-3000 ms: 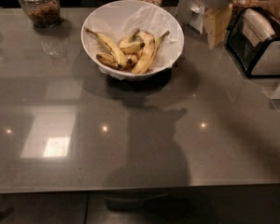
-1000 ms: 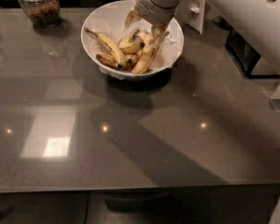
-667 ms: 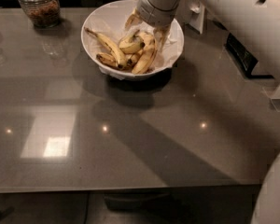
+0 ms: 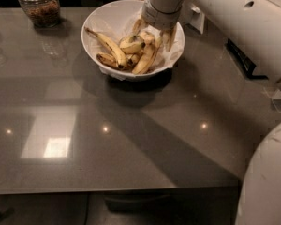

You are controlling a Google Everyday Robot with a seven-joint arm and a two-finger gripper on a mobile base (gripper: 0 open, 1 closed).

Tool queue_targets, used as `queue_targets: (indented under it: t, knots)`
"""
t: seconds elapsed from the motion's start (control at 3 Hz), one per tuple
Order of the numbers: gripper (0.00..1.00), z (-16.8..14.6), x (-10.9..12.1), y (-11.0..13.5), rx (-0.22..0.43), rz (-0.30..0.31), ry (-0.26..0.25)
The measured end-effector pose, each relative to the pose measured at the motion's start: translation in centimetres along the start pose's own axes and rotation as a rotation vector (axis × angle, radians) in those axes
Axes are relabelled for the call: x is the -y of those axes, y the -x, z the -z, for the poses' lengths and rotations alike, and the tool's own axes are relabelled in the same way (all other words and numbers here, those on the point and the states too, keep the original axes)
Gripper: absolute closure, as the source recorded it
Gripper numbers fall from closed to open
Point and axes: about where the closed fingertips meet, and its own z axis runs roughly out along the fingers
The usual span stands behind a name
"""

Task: Pick banana from white bowl

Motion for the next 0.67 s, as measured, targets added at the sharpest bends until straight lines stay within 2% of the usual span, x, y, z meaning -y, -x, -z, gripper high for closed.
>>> queue_targets:
  t: [0.67]
  knots:
    - [0.39,-2.15,-0.63,-0.04,0.031,-0.007,0.043]
